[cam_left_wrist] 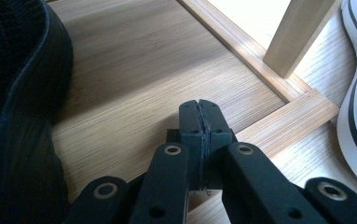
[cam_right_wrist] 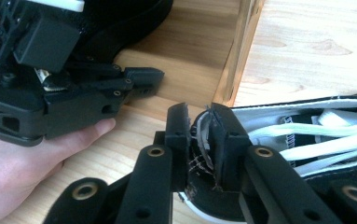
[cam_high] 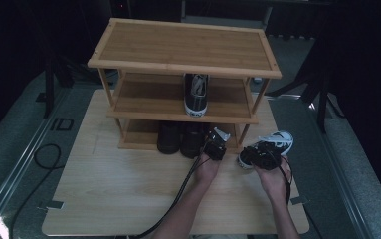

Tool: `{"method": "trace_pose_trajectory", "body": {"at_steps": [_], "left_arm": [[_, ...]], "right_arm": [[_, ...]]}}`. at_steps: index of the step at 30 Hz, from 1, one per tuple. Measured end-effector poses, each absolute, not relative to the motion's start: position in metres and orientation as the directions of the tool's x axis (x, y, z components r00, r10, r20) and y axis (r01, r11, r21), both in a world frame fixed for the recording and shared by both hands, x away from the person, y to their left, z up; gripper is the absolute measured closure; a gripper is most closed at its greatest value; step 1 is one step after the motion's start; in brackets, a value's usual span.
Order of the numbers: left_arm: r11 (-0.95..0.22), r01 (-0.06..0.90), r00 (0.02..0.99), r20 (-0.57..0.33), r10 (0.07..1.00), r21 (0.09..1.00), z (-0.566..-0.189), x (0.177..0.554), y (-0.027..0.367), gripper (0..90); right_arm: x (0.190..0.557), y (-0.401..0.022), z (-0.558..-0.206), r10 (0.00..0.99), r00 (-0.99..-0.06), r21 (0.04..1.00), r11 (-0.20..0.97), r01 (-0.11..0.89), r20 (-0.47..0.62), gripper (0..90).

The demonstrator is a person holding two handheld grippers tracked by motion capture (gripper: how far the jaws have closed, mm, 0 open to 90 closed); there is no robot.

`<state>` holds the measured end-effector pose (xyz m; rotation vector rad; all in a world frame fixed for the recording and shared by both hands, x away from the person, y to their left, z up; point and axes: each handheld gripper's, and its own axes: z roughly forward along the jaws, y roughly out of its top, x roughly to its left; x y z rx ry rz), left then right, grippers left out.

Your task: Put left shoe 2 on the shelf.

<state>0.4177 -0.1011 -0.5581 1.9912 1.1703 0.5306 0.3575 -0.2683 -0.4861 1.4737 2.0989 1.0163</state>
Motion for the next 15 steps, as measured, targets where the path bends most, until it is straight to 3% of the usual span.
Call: {"method": "trace_pose_trajectory", "body": {"at_steps": [15], "left_arm": [[-0.298, 0.556, 0.496, -0.021, 0.868, 0.776, -0.5581, 0.4177, -0.1011, 89.7]], "right_arm": [[0.3519, -0.2689, -0.4913, 0.915, -0.387, 0.73, 0.187, 0.657, 0.113, 83.0]]}}
